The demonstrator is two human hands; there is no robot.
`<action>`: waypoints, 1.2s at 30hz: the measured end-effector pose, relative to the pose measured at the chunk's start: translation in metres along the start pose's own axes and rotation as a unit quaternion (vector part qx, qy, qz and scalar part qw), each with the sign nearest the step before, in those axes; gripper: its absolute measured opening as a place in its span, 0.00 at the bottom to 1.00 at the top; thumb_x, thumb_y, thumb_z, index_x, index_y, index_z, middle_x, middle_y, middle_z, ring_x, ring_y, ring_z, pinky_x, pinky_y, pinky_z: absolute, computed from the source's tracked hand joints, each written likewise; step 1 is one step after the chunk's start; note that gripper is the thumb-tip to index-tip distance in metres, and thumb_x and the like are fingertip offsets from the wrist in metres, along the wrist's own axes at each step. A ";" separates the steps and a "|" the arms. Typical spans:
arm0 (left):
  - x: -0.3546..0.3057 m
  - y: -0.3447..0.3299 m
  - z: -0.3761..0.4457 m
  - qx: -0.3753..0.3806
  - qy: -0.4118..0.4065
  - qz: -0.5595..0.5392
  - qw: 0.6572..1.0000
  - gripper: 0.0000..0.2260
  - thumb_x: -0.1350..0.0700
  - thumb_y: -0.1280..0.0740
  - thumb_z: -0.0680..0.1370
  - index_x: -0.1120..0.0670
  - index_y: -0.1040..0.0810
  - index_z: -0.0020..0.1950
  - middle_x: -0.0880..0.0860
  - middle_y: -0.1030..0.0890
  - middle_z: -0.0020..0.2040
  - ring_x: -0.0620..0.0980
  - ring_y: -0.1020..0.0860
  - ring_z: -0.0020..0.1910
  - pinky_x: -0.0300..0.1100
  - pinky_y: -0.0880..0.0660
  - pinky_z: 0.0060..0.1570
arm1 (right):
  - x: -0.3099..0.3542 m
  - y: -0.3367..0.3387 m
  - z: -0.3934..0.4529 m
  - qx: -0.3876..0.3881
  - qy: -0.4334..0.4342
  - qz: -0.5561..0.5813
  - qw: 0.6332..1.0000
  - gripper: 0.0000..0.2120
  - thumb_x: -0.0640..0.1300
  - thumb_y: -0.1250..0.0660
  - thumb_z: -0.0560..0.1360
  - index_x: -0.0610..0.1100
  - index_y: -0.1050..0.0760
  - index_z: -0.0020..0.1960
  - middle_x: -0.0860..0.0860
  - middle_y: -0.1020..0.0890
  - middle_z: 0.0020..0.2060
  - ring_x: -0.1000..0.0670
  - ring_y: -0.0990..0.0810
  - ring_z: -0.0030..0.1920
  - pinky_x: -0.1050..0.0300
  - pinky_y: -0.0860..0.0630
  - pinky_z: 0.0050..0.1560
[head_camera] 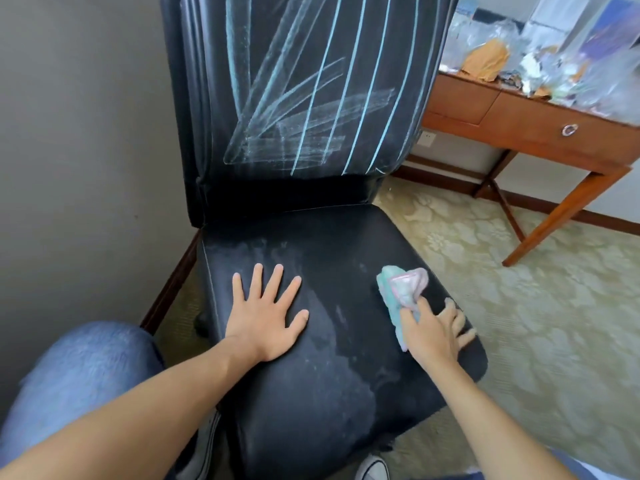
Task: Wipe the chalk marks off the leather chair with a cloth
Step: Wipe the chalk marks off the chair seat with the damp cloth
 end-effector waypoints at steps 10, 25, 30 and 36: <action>0.004 -0.004 -0.023 0.029 0.002 0.014 0.999 0.32 0.32 0.64 0.81 0.39 0.64 0.84 0.49 0.64 0.85 0.59 0.68 0.82 0.67 0.66 0.77 | -0.019 -0.009 -0.052 0.035 0.057 0.006 0.998 0.38 0.63 0.61 0.70 0.47 0.32 0.70 0.46 0.28 0.69 0.44 0.34 0.72 0.38 0.36 0.72; 0.024 0.004 -0.061 0.095 -0.004 0.019 0.995 0.35 0.32 0.58 0.83 0.46 0.65 0.84 0.51 0.66 0.84 0.57 0.69 0.82 0.62 0.66 0.80 | -0.016 -0.004 -0.138 0.060 0.145 -0.106 0.982 0.30 0.63 0.48 0.78 0.48 0.36 0.74 0.47 0.29 0.70 0.47 0.31 0.70 0.51 0.26 0.64; 0.020 0.004 -0.066 0.108 0.006 0.017 0.994 0.35 0.32 0.59 0.83 0.46 0.67 0.84 0.51 0.69 0.84 0.58 0.70 0.82 0.62 0.67 0.79 | -0.003 0.006 -0.135 0.084 0.123 -0.107 0.983 0.31 0.65 0.44 0.76 0.49 0.36 0.74 0.48 0.32 0.64 0.45 0.33 0.65 0.49 0.29 0.62; 0.017 0.001 -0.069 0.107 0.021 0.014 0.994 0.35 0.31 0.59 0.82 0.45 0.68 0.83 0.50 0.70 0.83 0.57 0.71 0.81 0.63 0.67 0.79 | 0.013 0.027 -0.121 0.115 0.136 0.118 0.977 0.42 0.51 0.32 0.70 0.60 0.53 0.76 0.51 0.36 0.64 0.45 0.28 0.62 0.48 0.25 0.56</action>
Point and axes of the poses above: each hand's wrist, its own z-axis towards the middle knuckle, its own y-axis out of the back of the hand, x = y × z, the point moved 2 cm from there along z, towards the middle knuckle
